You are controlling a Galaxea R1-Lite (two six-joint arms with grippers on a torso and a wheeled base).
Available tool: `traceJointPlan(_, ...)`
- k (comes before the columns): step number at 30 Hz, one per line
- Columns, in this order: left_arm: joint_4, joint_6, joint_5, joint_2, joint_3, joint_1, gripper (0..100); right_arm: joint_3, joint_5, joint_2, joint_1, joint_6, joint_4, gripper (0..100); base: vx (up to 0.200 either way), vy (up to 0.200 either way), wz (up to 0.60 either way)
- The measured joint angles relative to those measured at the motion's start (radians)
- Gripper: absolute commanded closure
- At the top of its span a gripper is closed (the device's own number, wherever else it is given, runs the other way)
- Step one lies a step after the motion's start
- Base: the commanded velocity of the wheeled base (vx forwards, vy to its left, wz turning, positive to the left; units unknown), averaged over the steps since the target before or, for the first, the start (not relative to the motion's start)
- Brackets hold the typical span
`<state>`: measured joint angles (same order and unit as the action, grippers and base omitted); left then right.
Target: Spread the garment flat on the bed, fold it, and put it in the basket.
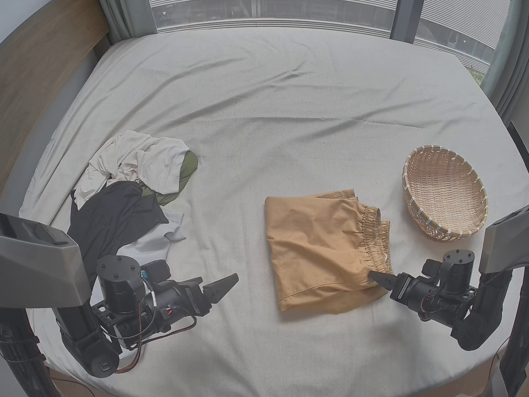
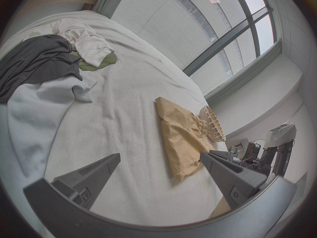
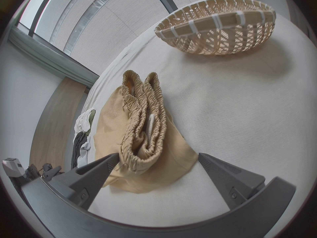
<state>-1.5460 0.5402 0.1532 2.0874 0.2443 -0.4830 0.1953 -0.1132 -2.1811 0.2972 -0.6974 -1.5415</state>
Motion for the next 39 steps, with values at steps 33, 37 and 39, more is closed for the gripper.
traceJointPlan(33,-0.002,0.001,-0.079,-0.025,-0.013,-0.003,0,0.149,-0.004,0.070,0.166,-0.027,0.000,100,0.000,0.000,0.00)
traceJointPlan(37,-0.001,0.000,-0.089,-0.047,-0.020,-0.007,0,0.143,-0.016,0.156,0.204,-0.023,0.001,100,0.000,0.000,0.00)
traceJointPlan(39,-0.002,0.000,-0.091,-0.058,-0.024,-0.009,0,0.142,-0.026,0.200,0.228,-0.018,0.001,100,0.000,0.000,0.00)
